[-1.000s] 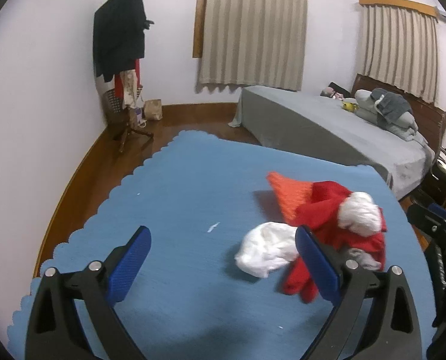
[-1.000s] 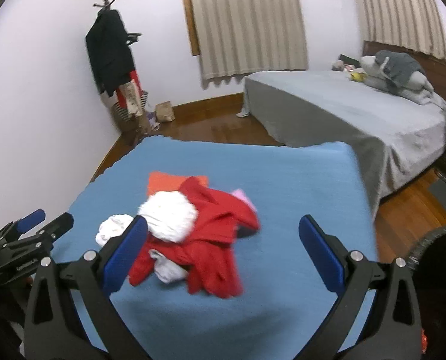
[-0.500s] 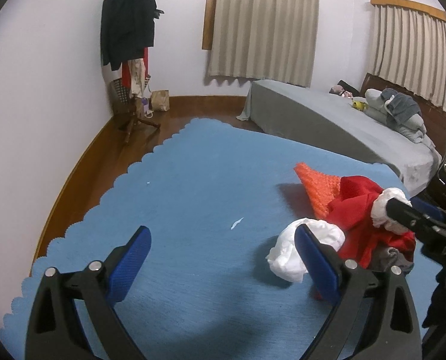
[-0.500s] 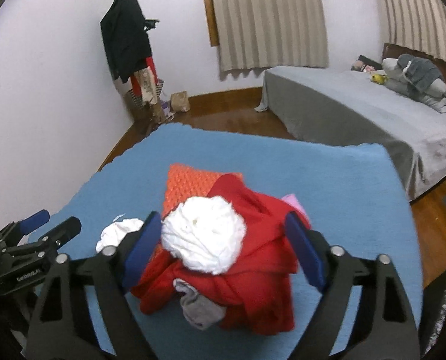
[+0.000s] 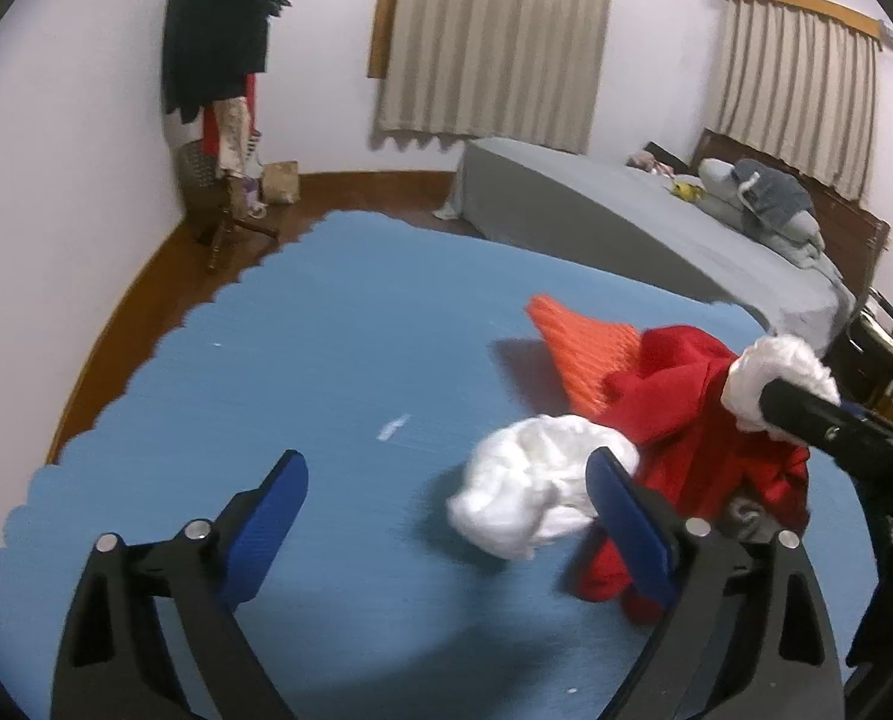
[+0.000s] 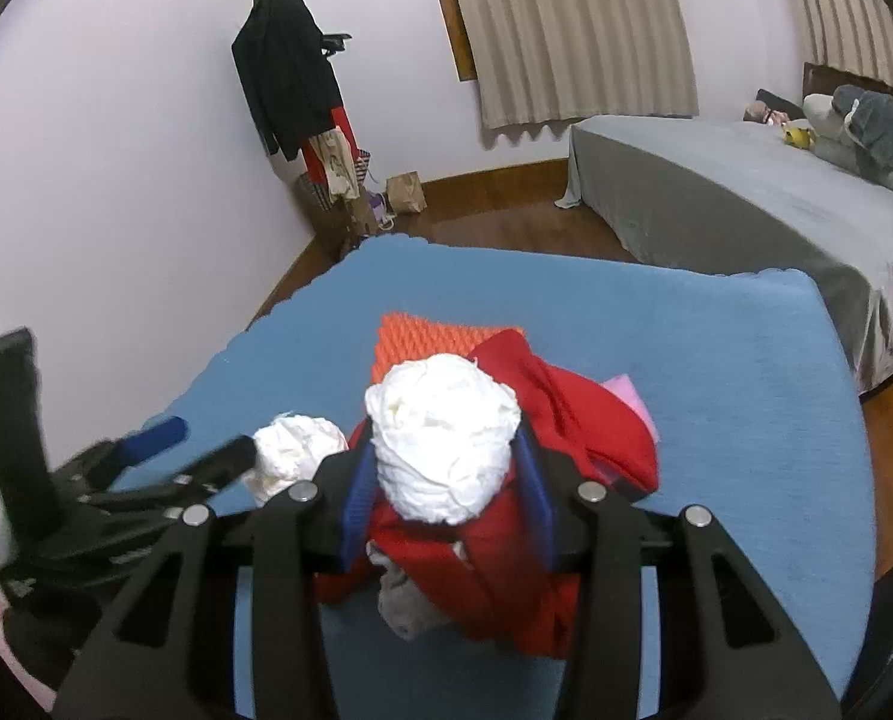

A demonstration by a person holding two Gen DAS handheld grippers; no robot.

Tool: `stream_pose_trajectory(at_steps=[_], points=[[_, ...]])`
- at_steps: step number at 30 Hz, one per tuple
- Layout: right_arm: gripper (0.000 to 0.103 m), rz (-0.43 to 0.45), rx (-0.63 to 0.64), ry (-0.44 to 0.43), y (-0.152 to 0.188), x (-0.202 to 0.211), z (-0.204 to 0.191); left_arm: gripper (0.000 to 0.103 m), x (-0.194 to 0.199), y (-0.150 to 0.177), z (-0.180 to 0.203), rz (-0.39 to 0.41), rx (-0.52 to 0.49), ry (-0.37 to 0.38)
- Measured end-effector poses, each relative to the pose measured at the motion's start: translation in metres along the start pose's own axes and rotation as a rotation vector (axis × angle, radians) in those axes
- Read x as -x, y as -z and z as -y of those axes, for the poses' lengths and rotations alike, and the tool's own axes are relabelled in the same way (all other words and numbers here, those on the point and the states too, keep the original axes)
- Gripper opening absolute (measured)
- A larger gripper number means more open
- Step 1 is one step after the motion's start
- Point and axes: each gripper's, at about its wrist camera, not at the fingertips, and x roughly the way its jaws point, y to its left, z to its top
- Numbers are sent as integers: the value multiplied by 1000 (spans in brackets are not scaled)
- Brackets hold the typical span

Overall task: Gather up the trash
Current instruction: 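Grasp the white cloth with the left tool while the right tool grasps the white pompom garment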

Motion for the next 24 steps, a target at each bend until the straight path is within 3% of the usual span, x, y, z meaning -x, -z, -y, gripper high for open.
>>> stream_pose_trajectory(at_steps=[3,6,9,11,13,20,24], points=[[42,-4,-12,-5,1,5,4,88,-11,-1,6,-31,-11,22],[44,-20,-5,8,4,2,6,77,-23,-2,11,-76,-9,65],[48,-31,-6,22,5,-1,10,57,-31,-1,13,-107,0,118],[50,-31,-6,31,6,-1,11,37,-31,-2,13,-105,8,141],[55,-29,-1,39,6,0,11,26,-30,-1,13,-96,10,141],[71,17,23,91,7,16,11,22,-7,-1,11,-31,8,114],[71,50,41,102,6,27,10,22,1,1,14,-20,-15,98]])
